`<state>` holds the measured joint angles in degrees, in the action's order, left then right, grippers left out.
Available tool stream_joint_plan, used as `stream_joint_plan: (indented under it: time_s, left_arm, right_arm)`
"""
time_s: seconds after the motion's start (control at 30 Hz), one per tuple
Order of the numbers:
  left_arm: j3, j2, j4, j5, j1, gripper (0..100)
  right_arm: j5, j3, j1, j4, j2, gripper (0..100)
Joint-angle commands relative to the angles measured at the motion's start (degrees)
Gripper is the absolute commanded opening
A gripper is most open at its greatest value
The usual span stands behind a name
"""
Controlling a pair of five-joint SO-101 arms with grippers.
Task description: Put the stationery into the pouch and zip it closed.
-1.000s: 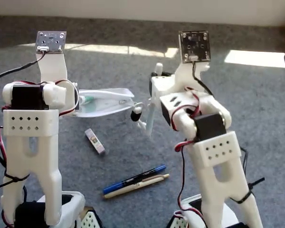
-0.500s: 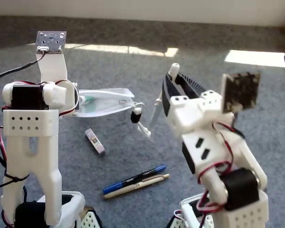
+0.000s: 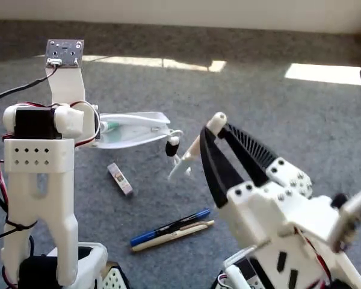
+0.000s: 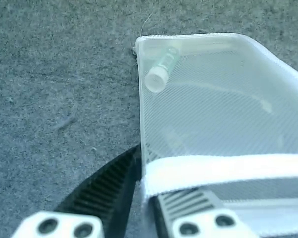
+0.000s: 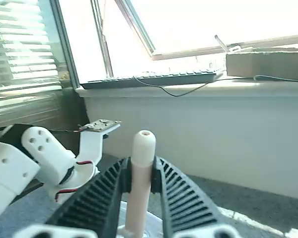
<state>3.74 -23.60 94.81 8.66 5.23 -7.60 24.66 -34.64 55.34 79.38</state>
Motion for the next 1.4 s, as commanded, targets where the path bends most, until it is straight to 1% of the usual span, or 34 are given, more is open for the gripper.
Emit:
stream_joint_plan:
  time_s: [0.0,0.1,0.27,0.37,0.47,0.6,0.8,0.93,1.0,1.37]
  left_arm:
    - [-0.04,-1.8,-0.79,0.44,-1.1,1]
    - [0.04,-1.8,-0.79,0.44,-1.1,1]
    - [1.01,-1.8,-0.97,0.35,-1.1,1]
    - [1.01,-1.8,-0.97,0.35,-0.66,1]
    - [1.1,-1.8,-1.58,0.35,0.75,1]
    - [1.1,-1.8,-1.67,0.35,1.27,1]
    - [1.1,-1.8,-1.67,0.35,1.27,1]
    - [1.19,-1.8,-1.58,0.35,1.27,1]
    - [1.19,-1.8,-1.58,0.35,1.27,1]
    - [1.98,-1.89,-1.67,0.35,1.27,1]
  right_arm:
    - [0.44,0.75,-3.03,-4.88,0.48,0.5]
    - [0.44,6.73,-3.3,-12.79,1.45,0.5]
    - [0.79,22.11,-4.7,-33.36,5.05,0.5]
    - [0.79,30.2,-5.23,-43.74,6.9,0.5]
    - [0.79,35.91,-5.14,-50.68,7.43,0.5]
    - [0.79,39.69,-4.97,-57.19,7.43,0.5]
    - [1.49,42.15,-4.79,-62.02,7.34,0.5]
    - [9.05,45.05,-4.97,-65.71,7.34,0.5]
    - [11.52,46.37,-5.14,-66.51,7.34,0.5]
    - [12.13,47.34,-5.14,-66.33,7.25,0.5]
